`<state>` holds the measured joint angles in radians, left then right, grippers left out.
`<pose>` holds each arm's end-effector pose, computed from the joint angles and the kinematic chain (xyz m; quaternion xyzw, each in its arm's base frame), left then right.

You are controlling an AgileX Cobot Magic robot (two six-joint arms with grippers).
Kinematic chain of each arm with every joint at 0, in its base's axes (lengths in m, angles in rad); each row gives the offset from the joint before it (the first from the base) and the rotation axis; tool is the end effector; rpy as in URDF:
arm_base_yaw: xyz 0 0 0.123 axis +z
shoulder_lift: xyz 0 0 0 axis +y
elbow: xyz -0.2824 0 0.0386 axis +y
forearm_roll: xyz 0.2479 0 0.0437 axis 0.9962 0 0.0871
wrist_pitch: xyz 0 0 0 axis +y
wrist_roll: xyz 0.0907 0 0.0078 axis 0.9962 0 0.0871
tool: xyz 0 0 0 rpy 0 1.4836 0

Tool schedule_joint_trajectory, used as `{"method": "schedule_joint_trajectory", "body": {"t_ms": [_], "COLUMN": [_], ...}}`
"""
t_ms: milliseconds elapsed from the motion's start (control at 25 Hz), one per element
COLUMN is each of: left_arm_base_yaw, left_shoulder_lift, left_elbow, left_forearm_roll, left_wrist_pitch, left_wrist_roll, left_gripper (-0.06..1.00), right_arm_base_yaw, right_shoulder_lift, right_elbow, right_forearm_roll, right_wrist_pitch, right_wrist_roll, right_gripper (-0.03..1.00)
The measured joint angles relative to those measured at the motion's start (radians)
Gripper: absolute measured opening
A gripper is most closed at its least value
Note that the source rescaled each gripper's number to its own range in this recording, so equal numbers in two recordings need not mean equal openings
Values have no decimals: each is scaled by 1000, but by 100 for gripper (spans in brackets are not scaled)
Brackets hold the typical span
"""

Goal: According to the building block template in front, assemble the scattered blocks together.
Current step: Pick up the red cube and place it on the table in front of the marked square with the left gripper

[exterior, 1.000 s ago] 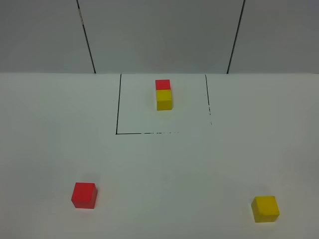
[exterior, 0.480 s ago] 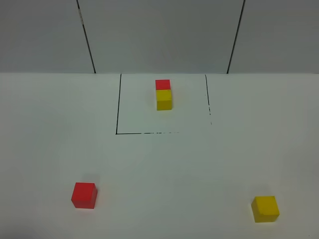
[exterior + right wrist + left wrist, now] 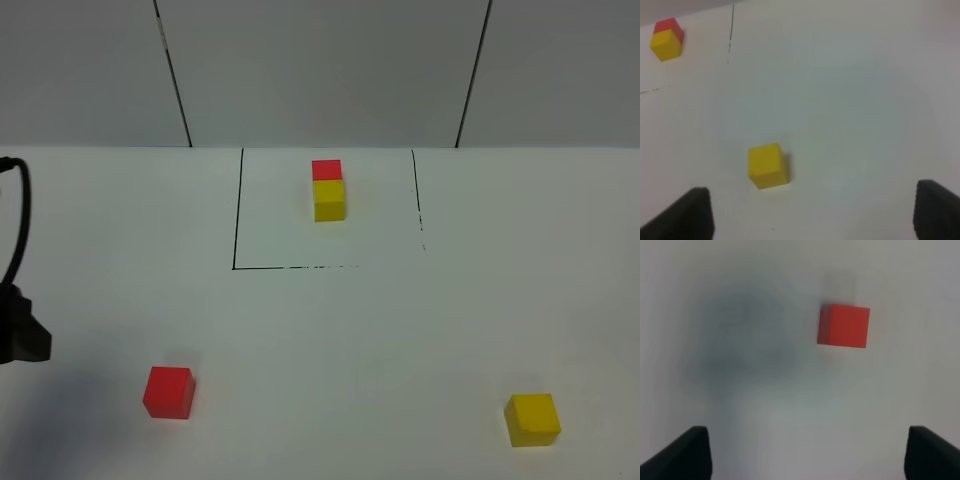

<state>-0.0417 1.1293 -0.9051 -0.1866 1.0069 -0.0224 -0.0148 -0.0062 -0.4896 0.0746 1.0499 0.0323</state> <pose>0.2026 -0.0228 0.3007 -0.0226 0.9733 -0.0942 0.2080 -0.0042 0.0060 0.2753 0.0189 0.8507 0.0419 0.5236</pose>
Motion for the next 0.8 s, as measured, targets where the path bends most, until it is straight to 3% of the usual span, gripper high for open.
{"method": "schedule_joint_trajectory", "body": {"t_ms": [440,800], "left_arm_base_yaw": [-237,-294], "left_shoulder_lift": [357,495], "left_elbow": [-86,-116], "left_forearm_roll": [21,109], "left_wrist_pitch": [-127,-157], "left_wrist_roll": [-62,-199], "left_gripper": [76,77], "right_arm_base_yaw": [0,0], "right_shoulder_lift": [0,0], "right_elbow": [0,0], "right_forearm_roll": [0,0], "right_wrist_pitch": [0,0], "right_wrist_roll": [0,1], "right_gripper": [62,62]}}
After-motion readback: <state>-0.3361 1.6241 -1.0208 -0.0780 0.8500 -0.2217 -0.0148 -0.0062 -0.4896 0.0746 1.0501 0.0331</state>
